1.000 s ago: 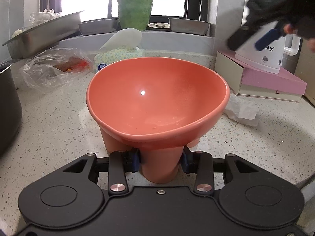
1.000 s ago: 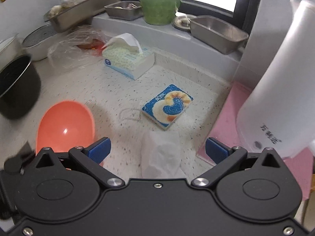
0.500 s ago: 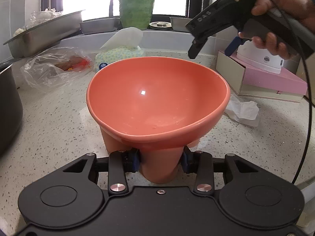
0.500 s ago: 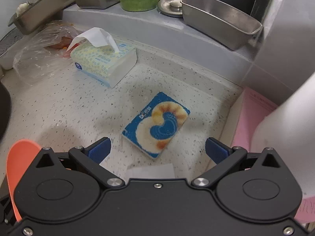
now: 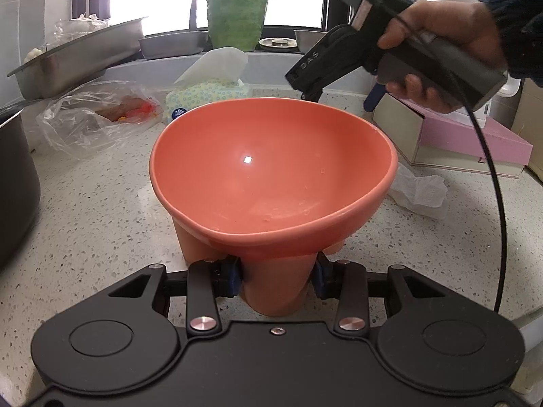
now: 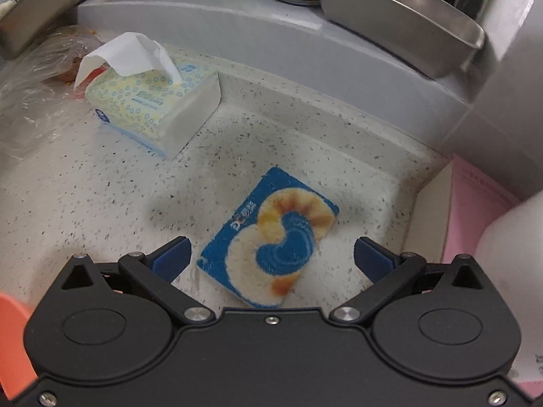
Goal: Clean bowl
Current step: 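Lower the right tool onto the blue sponge and close on it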
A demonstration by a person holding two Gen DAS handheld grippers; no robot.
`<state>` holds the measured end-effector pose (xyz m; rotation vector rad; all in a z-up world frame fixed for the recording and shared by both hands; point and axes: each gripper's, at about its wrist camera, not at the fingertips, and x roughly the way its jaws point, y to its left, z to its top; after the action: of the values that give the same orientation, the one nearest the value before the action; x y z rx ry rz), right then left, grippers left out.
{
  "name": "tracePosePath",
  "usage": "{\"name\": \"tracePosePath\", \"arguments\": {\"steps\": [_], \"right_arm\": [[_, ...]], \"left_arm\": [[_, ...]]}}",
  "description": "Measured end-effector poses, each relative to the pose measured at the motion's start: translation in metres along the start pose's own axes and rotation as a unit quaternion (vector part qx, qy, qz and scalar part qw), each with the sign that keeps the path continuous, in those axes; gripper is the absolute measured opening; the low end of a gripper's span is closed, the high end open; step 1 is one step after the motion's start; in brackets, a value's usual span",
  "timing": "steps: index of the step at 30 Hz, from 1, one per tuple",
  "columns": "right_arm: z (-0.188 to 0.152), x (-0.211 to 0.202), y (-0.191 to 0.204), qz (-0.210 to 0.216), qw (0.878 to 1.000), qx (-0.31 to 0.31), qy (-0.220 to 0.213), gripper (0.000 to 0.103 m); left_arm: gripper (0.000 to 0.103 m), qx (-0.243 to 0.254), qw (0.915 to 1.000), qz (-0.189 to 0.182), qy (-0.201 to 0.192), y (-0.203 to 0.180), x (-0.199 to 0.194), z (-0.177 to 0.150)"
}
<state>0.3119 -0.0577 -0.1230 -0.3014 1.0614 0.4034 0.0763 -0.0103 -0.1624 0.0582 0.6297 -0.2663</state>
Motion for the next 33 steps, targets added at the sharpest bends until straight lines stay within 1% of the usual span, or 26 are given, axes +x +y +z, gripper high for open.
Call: {"name": "tracePosePath", "arguments": {"steps": [11, 17, 23, 28, 30, 31, 32, 33], "right_arm": [[0.008, 0.019, 0.016, -0.021, 1.0, -0.01, 0.01, 0.103], [0.01, 0.028, 0.013, -0.03, 0.999, 0.003, 0.027, 0.103], [0.007, 0.038, 0.01, -0.017, 0.999, 0.021, 0.044, 0.102], [0.005, 0.041, 0.006, 0.007, 0.997, 0.051, 0.051, 0.102], [0.005, 0.041, 0.007, 0.01, 0.998, 0.048, 0.047, 0.099], [0.005, 0.039, 0.009, 0.013, 0.998, 0.041, 0.042, 0.093], [0.006, 0.036, 0.012, 0.017, 0.999, 0.032, 0.036, 0.084], [0.007, 0.035, 0.013, 0.017, 0.999, 0.03, 0.035, 0.083]], "left_arm": [[0.039, -0.001, 1.0, 0.002, 0.001, 0.0, 0.001, 0.001], [0.038, 0.0, 1.0, 0.0, 0.0, 0.001, 0.002, 0.001], [0.038, 0.001, 1.0, -0.001, 0.0, 0.002, 0.001, 0.0], [0.038, 0.0, 1.0, -0.002, 0.0, 0.001, 0.001, 0.0], [0.038, 0.0, 1.0, -0.002, 0.0, 0.002, 0.001, 0.0], [0.038, 0.0, 1.0, -0.002, 0.0, 0.002, 0.001, 0.0], [0.038, 0.001, 1.0, -0.002, 0.0, 0.002, 0.001, 0.0], [0.038, 0.001, 1.0, -0.002, 0.0, 0.002, 0.001, 0.0]]}}
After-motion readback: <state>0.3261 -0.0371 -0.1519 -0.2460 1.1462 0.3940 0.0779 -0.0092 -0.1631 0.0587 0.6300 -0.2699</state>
